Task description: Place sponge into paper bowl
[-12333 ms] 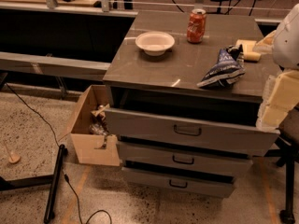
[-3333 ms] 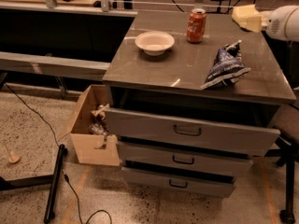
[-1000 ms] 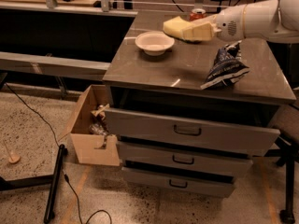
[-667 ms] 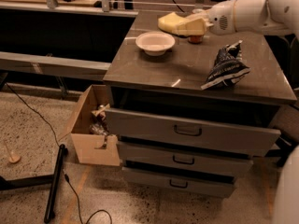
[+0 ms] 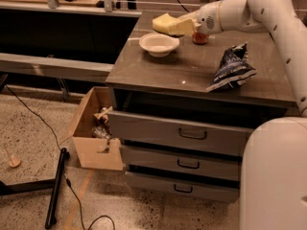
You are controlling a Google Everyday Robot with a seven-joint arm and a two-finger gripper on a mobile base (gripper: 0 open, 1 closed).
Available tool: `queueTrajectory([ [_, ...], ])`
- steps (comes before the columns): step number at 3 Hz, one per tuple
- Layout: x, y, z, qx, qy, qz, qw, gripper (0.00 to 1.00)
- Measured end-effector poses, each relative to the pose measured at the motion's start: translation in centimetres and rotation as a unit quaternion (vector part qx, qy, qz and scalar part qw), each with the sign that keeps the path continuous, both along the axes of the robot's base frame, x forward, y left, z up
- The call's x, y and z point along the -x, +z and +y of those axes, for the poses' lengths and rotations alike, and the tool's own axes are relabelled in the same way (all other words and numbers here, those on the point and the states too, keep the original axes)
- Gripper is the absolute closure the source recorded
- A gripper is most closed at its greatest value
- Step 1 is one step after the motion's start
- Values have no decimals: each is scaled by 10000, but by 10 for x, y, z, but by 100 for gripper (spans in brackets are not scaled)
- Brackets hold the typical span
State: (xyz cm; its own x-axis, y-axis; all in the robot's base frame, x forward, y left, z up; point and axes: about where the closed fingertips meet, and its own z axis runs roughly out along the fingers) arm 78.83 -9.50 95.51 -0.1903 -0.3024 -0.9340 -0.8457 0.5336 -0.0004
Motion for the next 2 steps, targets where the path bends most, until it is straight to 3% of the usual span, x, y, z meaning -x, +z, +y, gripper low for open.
queueTrajectory([
  [1, -12, -10, 13, 129, 35, 11, 9999, 85],
  [2, -22, -20, 19, 258, -10, 41, 9997, 61],
])
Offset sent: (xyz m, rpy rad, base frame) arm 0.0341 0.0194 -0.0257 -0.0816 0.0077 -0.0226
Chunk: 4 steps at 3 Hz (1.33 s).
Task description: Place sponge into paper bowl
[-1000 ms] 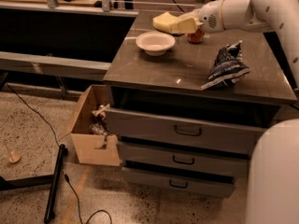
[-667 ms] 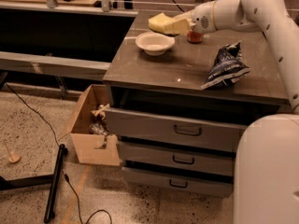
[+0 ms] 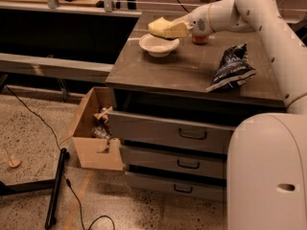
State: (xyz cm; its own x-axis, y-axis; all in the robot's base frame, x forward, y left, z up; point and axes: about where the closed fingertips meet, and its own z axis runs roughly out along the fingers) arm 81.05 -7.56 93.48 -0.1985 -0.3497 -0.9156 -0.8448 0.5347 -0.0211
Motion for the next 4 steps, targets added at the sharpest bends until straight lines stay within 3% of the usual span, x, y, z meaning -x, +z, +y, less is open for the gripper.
queueTrajectory([
  [2, -10, -11, 4, 128, -167, 0, 9998, 15],
  [3, -9, -7, 0, 146, -256, -65, 9995, 0],
  [4, -2, 9, -23, 107, -523, -203, 9984, 0],
])
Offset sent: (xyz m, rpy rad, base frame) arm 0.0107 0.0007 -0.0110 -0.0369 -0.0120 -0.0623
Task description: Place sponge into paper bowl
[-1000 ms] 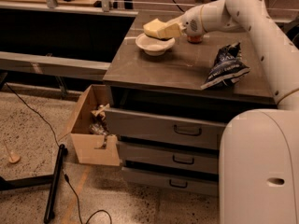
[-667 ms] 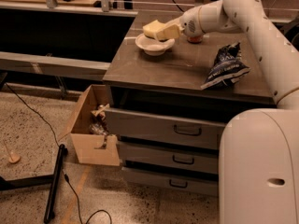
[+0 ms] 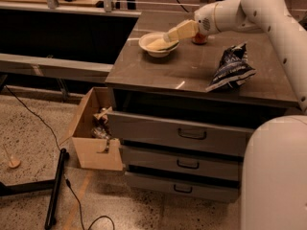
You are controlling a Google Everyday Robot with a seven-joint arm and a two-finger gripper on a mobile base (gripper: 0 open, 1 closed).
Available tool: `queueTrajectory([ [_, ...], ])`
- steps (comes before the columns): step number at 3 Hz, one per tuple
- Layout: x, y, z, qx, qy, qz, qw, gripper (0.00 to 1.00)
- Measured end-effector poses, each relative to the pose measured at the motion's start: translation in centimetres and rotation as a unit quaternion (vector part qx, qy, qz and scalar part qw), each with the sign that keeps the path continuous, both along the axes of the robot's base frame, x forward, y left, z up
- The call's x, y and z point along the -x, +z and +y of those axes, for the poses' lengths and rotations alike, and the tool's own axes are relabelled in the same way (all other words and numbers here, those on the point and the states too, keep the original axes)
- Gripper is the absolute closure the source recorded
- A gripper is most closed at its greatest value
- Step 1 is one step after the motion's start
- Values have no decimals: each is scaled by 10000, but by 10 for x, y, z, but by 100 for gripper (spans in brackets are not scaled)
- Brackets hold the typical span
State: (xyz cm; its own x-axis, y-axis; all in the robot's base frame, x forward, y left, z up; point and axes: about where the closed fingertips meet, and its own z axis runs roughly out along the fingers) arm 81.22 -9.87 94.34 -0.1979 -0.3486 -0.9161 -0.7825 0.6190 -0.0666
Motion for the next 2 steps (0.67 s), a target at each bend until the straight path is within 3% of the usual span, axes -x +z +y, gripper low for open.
queueTrajectory([
  [1, 17, 28, -42, -205, -533, -220, 9981, 0],
  [2, 15, 24, -44, -210, -599, -229, 9977, 0],
])
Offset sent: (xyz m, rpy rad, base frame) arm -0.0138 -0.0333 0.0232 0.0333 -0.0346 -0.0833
